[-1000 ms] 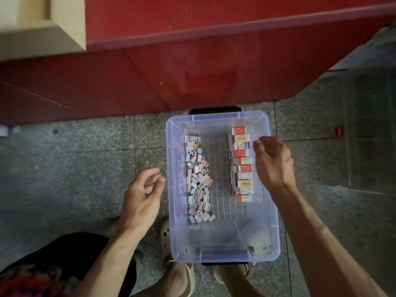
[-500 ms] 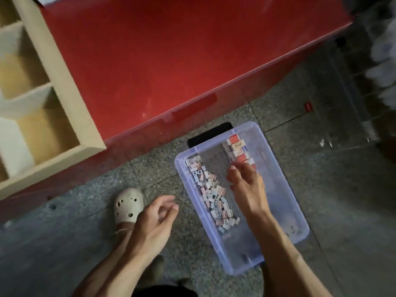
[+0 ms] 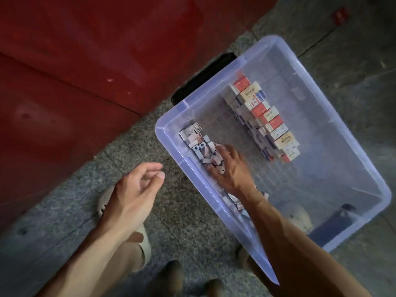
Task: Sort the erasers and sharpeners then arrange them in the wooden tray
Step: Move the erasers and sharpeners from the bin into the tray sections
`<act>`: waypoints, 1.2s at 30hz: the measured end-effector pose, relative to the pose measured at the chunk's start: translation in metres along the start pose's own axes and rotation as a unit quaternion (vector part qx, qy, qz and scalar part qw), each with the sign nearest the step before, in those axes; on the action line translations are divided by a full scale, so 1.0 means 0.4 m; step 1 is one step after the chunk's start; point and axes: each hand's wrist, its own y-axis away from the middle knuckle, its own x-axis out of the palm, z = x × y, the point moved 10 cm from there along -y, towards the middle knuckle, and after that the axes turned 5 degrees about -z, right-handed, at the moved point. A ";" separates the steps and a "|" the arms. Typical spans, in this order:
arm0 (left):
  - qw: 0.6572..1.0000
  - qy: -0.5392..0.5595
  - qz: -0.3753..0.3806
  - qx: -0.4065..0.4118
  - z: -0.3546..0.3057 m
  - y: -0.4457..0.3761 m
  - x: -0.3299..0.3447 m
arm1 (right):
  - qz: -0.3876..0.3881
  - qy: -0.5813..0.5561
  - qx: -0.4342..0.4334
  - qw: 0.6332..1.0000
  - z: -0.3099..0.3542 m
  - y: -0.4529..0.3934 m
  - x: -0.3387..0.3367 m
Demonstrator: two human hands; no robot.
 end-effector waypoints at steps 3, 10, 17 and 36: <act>1.000 0.001 -0.002 0.002 0.042 -0.041 0.048 | 0.028 0.089 -0.037 0.995 -0.064 -0.036 0.082; 0.999 0.031 -0.033 0.000 0.092 -0.052 0.071 | -0.029 0.170 -0.080 0.982 -0.088 -0.031 0.113; 0.998 0.042 -0.055 0.011 0.121 -0.045 0.064 | -0.079 0.190 -0.062 0.977 -0.093 -0.029 0.098; 0.996 0.028 -0.068 0.055 0.057 -0.024 0.053 | -0.105 -0.221 0.137 0.960 -0.118 -0.059 0.005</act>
